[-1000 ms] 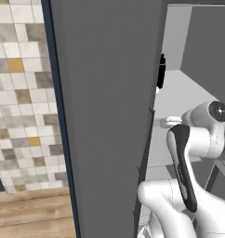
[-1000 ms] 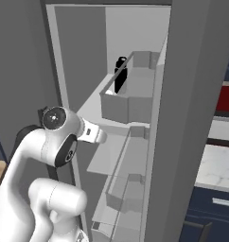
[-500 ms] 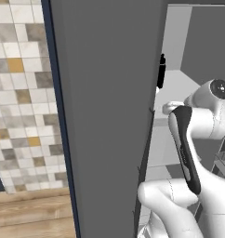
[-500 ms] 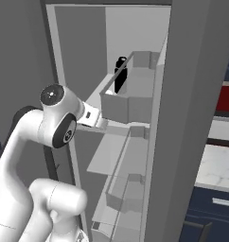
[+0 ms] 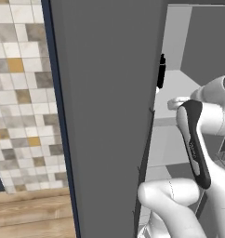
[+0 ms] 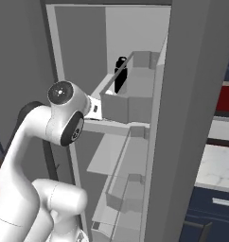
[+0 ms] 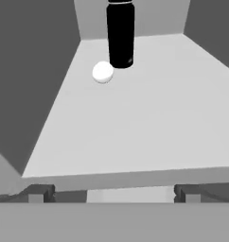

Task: Pick the egg and butter from the fridge and place them by the bowl for mixing.

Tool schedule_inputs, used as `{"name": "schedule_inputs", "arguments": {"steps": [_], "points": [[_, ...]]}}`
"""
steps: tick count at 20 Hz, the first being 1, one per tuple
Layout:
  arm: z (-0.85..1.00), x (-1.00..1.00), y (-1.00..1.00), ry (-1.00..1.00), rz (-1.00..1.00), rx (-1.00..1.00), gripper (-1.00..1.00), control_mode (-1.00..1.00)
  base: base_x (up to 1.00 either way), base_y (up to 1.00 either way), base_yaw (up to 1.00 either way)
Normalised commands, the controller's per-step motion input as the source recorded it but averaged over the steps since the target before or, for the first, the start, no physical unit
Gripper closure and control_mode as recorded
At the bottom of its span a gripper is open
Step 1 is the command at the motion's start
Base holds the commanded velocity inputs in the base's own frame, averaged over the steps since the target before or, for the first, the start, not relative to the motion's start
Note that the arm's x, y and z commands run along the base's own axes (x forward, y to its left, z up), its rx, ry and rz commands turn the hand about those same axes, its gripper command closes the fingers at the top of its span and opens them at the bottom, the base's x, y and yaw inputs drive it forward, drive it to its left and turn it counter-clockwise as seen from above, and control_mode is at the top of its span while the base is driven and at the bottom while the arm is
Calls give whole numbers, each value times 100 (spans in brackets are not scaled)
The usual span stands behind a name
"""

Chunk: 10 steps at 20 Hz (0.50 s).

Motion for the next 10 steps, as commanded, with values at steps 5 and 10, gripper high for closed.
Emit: {"name": "schedule_inputs", "arguments": {"steps": [5,10], "points": [[16,31,0,0,0,-1,-100,-100,0,0,0],[25,25,0,12,0,0,-100,-100,0,0,0]]}}
